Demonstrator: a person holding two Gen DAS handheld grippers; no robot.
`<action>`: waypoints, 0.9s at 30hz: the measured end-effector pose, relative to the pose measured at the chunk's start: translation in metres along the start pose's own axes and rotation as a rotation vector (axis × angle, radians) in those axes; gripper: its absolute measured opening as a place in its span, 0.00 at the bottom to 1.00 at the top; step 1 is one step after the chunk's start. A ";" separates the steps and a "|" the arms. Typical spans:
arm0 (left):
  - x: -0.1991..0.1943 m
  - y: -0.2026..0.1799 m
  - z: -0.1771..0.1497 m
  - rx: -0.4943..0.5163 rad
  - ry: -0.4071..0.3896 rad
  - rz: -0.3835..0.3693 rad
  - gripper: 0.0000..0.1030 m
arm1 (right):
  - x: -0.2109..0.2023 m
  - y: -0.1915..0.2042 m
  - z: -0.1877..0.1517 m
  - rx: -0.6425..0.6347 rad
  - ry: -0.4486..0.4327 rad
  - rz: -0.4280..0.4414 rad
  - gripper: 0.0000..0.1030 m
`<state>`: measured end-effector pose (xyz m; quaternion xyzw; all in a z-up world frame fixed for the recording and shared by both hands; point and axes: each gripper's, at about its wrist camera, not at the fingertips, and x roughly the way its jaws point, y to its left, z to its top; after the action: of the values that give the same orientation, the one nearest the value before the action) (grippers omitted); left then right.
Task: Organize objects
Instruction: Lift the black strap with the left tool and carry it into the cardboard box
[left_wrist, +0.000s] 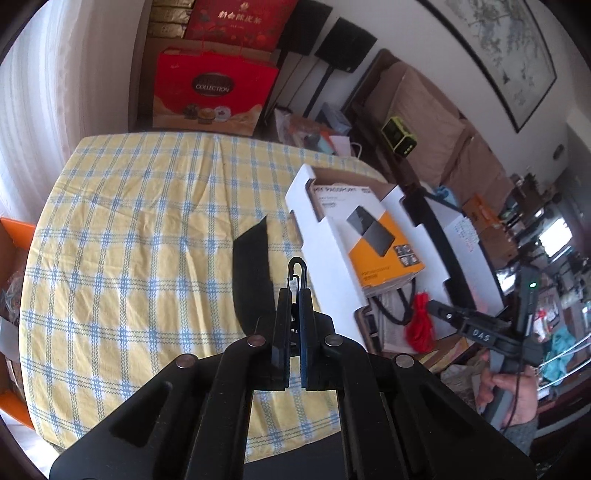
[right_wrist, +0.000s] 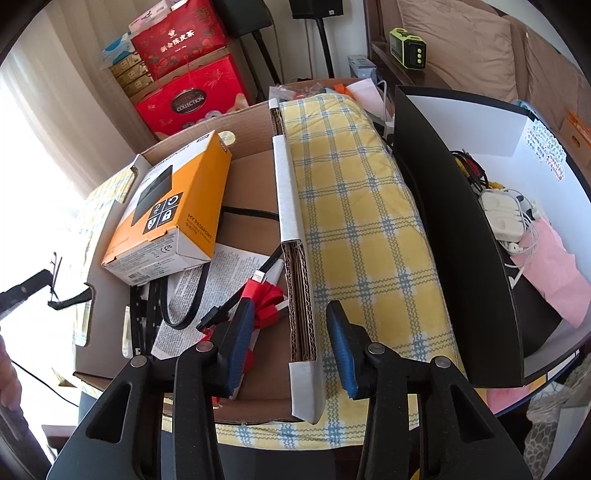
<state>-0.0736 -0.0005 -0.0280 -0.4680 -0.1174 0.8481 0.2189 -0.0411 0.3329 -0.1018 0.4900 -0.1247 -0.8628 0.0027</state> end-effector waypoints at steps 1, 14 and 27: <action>-0.006 -0.006 0.005 0.010 -0.011 -0.016 0.03 | 0.000 0.000 0.000 0.001 0.001 0.002 0.40; -0.072 -0.120 0.073 0.192 -0.138 -0.205 0.03 | -0.001 -0.004 0.001 0.024 0.005 0.011 0.40; -0.040 -0.160 0.081 0.225 -0.086 -0.232 0.03 | -0.009 -0.011 0.001 0.018 -0.004 -0.017 0.28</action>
<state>-0.0819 0.1211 0.1097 -0.3869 -0.0840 0.8443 0.3611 -0.0363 0.3450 -0.0962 0.4892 -0.1279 -0.8627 -0.0094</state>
